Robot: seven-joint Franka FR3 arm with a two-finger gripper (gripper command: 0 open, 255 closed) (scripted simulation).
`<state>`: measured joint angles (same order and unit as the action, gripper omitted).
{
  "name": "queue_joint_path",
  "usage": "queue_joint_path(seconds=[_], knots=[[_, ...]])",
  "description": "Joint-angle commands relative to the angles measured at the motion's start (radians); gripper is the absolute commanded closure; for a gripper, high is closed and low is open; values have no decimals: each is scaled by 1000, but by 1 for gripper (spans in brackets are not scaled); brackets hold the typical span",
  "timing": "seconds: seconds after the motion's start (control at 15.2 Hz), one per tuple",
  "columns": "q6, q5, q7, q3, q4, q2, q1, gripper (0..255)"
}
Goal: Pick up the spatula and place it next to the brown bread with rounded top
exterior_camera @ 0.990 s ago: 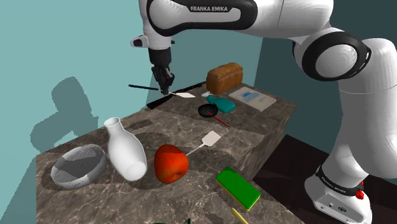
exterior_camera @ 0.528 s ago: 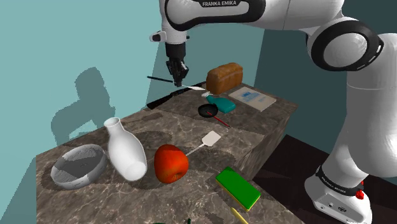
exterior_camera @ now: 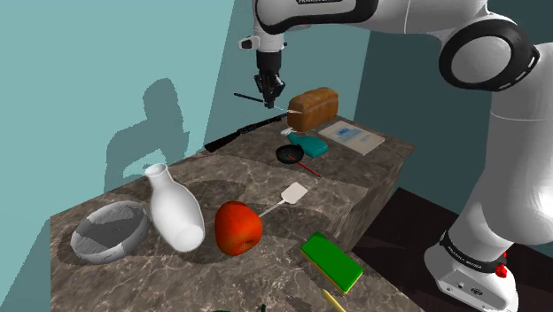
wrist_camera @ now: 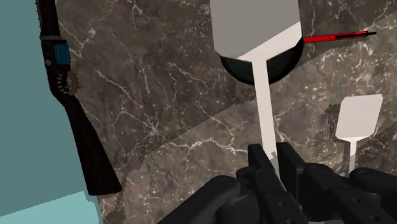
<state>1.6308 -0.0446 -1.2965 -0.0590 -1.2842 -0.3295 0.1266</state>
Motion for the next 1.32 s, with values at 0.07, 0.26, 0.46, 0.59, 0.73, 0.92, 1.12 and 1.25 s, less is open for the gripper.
queue_joint_path(seconds=[0.07,0.26,0.46,0.59,0.73,0.92,1.12,1.25], knots=[[-1,-9,-68,21,-12,9,-46,255],[-10,-16,-132,42,0,2,-90,255],[-23,-23,-195,63,26,-15,-135,255],[-35,-28,-237,76,53,-33,-164,255],[-55,-34,-289,92,99,-63,-203,255],[-7,-34,-292,92,39,-50,-202,255],[38,-34,-294,92,-16,-41,-201,255],[67,-34,-296,92,-49,-37,-201,255]])
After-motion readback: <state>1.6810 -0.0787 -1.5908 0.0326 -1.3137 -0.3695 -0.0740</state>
